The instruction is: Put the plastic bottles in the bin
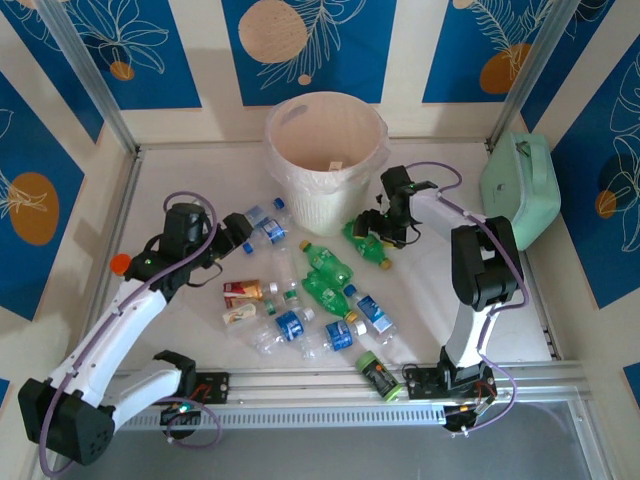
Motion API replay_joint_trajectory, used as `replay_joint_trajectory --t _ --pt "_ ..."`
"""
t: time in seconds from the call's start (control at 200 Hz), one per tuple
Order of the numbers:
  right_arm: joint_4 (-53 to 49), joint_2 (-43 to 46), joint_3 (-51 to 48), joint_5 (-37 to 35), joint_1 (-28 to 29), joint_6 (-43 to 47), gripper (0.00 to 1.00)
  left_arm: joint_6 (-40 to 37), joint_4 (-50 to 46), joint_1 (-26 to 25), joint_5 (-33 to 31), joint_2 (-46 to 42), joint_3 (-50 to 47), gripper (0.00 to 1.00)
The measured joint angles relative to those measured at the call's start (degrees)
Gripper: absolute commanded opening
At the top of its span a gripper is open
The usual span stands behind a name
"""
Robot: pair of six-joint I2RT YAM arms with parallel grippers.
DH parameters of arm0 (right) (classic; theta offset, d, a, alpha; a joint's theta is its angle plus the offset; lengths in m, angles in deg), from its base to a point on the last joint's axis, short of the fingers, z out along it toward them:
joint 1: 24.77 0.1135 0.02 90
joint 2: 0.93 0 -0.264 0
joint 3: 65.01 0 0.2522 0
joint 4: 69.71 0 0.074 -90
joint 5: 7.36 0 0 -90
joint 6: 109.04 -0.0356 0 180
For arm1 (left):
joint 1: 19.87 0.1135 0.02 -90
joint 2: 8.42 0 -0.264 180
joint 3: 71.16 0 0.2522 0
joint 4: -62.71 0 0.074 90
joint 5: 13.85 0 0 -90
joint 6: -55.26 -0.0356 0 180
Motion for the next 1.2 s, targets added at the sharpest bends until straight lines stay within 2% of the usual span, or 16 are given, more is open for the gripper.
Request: replay_joint_trajectory --t 0.4,0.645,0.89,1.201 --pt "-0.17 -0.31 -2.97 -0.35 1.79 -1.11 0.84 0.13 0.46 0.52 1.07 -0.09 -0.39 0.87" --pt "-0.55 -0.31 -5.31 -0.35 1.77 -2.05 0.71 0.22 0.98 0.63 1.38 -0.09 -0.96 0.87" --pt "-0.46 0.04 -5.73 -0.39 1.62 -2.82 0.64 0.50 1.33 0.76 1.49 -0.09 -1.01 0.87" --pt "-1.88 7.10 -9.20 -1.05 1.33 -3.28 0.56 0.42 1.36 0.79 1.51 0.13 -1.01 0.87"
